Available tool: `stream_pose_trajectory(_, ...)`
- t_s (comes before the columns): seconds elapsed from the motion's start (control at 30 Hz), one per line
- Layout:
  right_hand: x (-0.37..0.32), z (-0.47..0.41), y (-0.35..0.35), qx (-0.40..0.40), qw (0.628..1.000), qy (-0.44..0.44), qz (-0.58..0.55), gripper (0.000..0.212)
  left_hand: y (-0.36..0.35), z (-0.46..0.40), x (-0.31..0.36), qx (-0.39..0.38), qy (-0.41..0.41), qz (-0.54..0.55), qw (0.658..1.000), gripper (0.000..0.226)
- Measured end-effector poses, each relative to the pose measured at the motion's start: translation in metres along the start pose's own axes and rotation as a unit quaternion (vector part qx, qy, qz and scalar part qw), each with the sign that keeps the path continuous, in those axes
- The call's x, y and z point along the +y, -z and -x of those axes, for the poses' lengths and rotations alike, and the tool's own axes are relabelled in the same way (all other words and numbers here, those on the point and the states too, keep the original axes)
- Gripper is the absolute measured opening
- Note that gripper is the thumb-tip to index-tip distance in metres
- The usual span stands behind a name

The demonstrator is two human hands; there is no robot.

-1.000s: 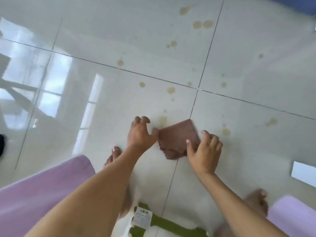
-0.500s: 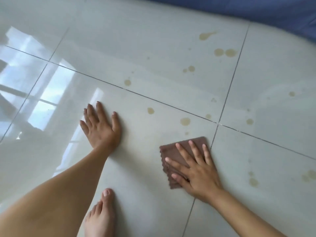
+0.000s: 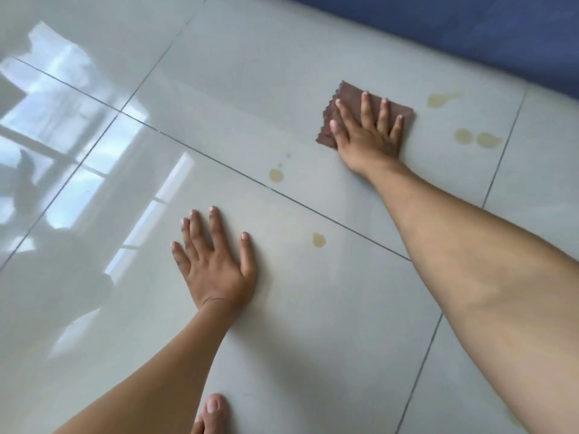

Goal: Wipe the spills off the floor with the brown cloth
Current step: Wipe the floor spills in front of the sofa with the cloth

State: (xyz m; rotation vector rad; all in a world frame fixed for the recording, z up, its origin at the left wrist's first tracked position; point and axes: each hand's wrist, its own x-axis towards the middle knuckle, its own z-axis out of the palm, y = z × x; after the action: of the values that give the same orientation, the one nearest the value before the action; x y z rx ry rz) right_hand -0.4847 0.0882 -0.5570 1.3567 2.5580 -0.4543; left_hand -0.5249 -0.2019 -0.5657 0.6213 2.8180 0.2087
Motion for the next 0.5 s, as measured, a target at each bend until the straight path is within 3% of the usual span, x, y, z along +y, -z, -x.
stream_pose_trajectory(0.13, -0.049, 0.044, -0.023, -0.026, 0.977, 0.207, 0.041, 0.052, 0.003, -0.002, 0.001, -0.01, 0.002, 0.002, 1.0, 0.067)
stream_pose_trajectory(0.23, -0.007, 0.117, -0.041, -0.054, 0.927, 0.361, 0.09, 0.053, 0.004, -0.002, 0.0, -0.011, 0.004, 0.015, 1.0, 0.065)
stream_pose_trajectory(0.3, 0.052, 0.153, -0.041, -0.078, 0.902, 0.407, 0.126, 0.049, 0.004, -0.002, 0.0, -0.011, 0.006, 0.027, 1.0, 0.064)
stream_pose_trajectory(0.37, 0.11, 0.157, -0.031, -0.074, 0.914, 0.374, 0.141, 0.047, 0.003, -0.002, 0.0, -0.013, 0.005, 0.026, 1.0, 0.063)
stream_pose_trajectory(0.5, 0.14, 0.105, -0.009, 0.017, 0.995, 0.063, 0.069, 0.058, 0.002, -0.002, 0.001, -0.013, 0.002, 0.013, 1.0, 0.065)
